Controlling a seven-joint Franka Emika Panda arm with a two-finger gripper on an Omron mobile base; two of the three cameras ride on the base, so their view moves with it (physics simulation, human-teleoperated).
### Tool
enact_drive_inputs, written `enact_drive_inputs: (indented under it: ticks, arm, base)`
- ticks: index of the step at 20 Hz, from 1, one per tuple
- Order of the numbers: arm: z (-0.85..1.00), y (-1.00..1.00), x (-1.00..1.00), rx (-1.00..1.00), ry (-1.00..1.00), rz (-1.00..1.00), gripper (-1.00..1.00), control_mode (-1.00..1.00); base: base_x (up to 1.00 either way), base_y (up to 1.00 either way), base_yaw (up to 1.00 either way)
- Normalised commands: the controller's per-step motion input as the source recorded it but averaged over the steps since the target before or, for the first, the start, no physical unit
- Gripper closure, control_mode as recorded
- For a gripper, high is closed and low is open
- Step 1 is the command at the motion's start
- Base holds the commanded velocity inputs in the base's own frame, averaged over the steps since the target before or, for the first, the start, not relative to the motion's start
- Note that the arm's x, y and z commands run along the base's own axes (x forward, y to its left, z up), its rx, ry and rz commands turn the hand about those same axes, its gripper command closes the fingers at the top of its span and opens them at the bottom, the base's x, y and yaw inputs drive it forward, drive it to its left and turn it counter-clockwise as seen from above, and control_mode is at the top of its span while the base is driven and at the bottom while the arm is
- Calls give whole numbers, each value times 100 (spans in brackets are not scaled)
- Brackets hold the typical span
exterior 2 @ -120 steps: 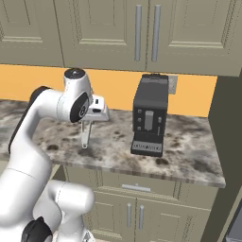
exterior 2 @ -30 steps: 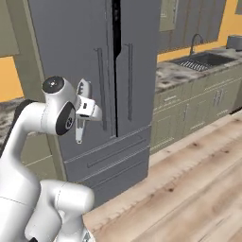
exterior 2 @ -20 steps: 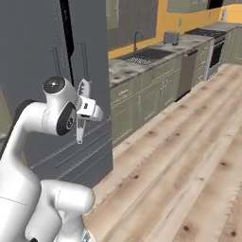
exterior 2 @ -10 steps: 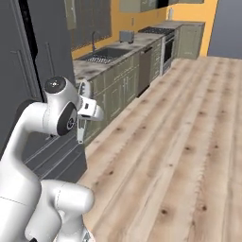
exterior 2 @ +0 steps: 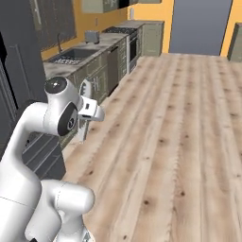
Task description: Take the tongs from the drawer on the left and place them on the dining counter next to the tray containing the kebab skewer.
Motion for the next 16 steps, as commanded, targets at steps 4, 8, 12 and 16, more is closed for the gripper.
enact_drive_inputs:
  ticks: [4,8,12,16]
  arm:
    - [0,0,0,0,0,0,100,100]
    - [0,0,0,0,0,0,100,100]
    - [0,0,0,0,0,0,100,100]
    - [0,0,0,0,0,0,100,100]
  base:
    - [0,-3,-31]
    - [2,-3,-30]
    - [3,-13,-31]
    - [3,-24,-33]
